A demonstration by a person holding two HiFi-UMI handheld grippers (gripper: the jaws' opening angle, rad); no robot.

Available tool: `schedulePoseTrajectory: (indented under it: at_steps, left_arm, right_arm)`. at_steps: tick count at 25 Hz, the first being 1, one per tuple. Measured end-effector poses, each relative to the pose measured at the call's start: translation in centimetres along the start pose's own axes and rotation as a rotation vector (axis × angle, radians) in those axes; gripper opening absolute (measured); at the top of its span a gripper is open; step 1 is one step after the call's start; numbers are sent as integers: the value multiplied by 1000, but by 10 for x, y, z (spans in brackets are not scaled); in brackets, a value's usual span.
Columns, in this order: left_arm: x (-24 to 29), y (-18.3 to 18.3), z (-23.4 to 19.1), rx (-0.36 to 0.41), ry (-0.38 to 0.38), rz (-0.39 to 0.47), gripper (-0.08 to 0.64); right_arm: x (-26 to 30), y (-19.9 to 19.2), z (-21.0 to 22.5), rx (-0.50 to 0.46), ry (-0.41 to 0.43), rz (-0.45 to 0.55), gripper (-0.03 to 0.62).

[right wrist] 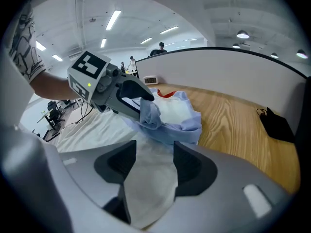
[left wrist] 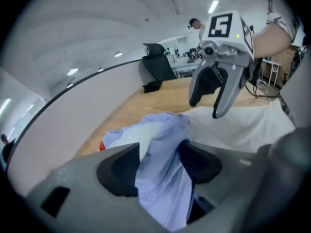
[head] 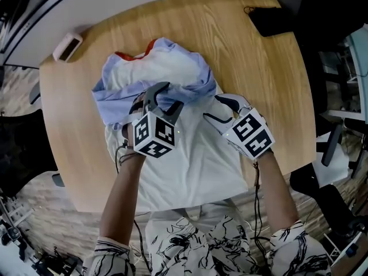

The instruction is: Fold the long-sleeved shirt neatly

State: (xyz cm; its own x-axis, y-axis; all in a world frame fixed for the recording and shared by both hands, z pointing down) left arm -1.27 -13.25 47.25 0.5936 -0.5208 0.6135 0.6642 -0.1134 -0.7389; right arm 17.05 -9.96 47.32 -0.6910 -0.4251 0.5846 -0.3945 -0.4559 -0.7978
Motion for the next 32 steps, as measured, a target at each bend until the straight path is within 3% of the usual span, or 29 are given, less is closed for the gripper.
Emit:
schedulePoseTrajectory:
  at_steps: [2,4,6,11,15,19,24,32]
  left_arm:
    - [-9,4,-3,-76,48,82,289]
    - [-12,8,0,-104,75,111,291]
    - [-17,14,6,-104,83,99,291]
    - [-76,12,18,-195,175,106,298]
    - [-145,-13,29,-283,277,79,310]
    - [-211,-44,57,-322,352,27,330]
    - [-283,-82,104,-403,432,5,339]
    - [-360,-133,174,-460,425,-10,339]
  right_arm:
    - [2,-2,1,-1,12,-2,255]
    - [1,-4,0,-16,26,-8,254]
    - [-3,-4,-4,-37,41,-8,255]
    - [-19,2,-8,-83,90,-7,255]
    - [-36,1,-11,-84,93,8,264]
    - [-61,-7,-31,-47,71,48,273]
    - [-93,-44,-67,27,19,33,296]
    - [-140,-123,-145,121,-95,-50,314]
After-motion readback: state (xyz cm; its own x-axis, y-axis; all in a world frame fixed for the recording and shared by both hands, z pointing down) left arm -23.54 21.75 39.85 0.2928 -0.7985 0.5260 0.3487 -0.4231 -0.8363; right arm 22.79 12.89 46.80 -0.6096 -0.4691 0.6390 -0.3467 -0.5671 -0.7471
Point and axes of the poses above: the fingertips, and each gripper's own axes: x forward along the fingers, z to its right, y out of its top, the point moved 10 cm from there along -x, backward along the fingers, and after that the axes turned 9 degrees about z, right-handed, at the moved point
